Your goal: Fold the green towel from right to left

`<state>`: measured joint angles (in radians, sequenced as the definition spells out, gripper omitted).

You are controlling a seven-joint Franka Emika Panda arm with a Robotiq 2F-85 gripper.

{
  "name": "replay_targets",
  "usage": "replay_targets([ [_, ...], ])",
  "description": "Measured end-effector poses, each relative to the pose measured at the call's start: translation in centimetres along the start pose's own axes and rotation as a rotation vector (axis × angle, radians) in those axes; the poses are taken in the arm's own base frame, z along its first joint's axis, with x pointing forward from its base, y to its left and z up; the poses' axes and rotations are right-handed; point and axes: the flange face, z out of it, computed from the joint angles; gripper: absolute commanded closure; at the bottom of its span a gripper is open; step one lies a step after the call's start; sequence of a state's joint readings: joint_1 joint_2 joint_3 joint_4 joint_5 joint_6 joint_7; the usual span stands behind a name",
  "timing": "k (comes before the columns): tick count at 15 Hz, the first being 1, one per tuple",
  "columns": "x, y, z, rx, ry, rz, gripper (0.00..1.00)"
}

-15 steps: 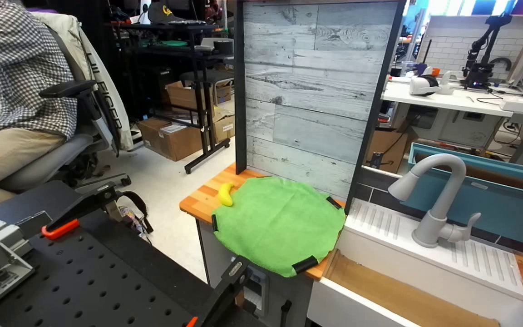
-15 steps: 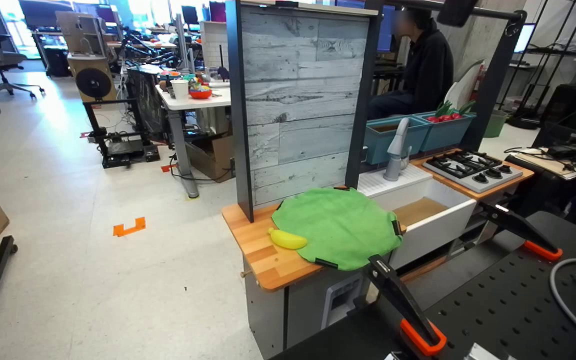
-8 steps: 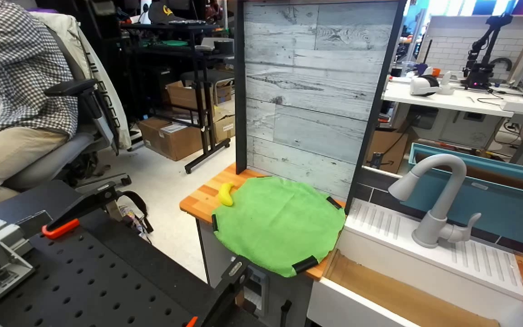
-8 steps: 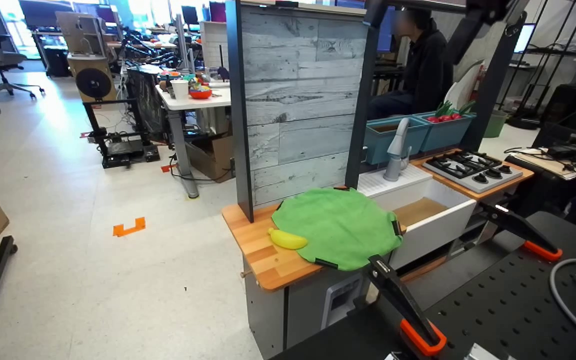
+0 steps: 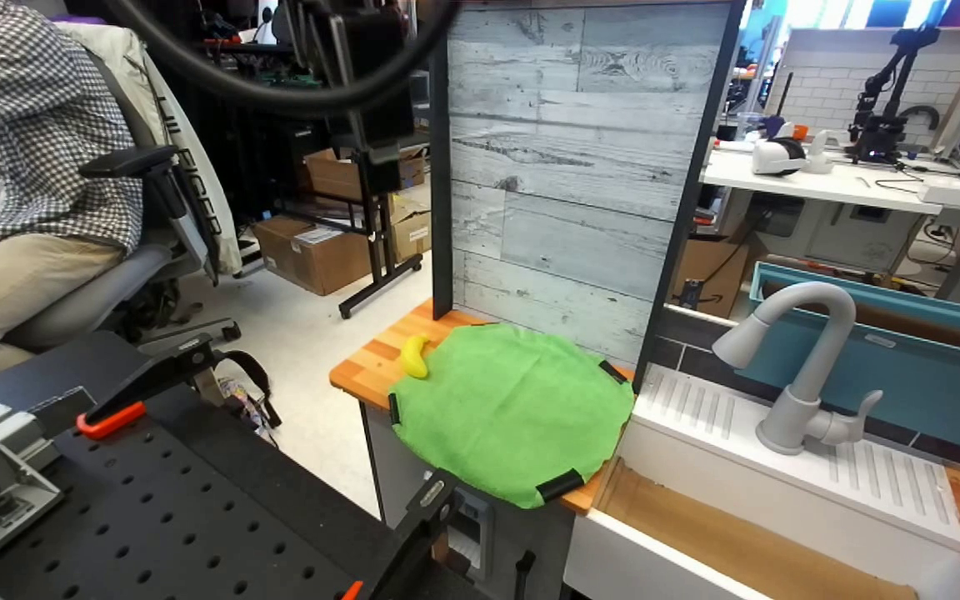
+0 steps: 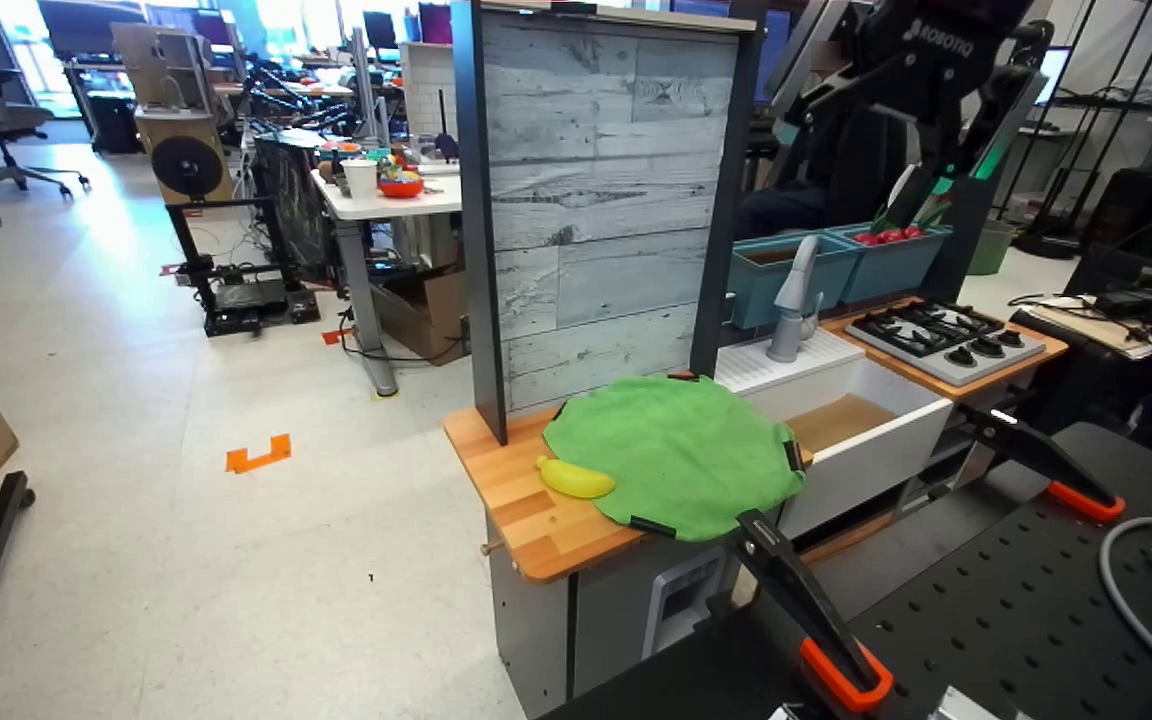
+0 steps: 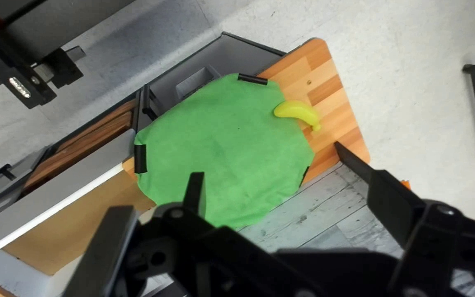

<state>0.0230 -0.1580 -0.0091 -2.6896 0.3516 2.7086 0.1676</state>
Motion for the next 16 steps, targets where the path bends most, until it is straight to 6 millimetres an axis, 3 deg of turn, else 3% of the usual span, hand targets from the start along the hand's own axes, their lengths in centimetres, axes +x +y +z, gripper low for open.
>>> replay_targets([
  [7,6.2,2.8,7.3,-0.123,-0.037,0.086,0.0],
  [16,10.7,10.0,14.7,-0.228,-0.045,0.19,0.0],
])
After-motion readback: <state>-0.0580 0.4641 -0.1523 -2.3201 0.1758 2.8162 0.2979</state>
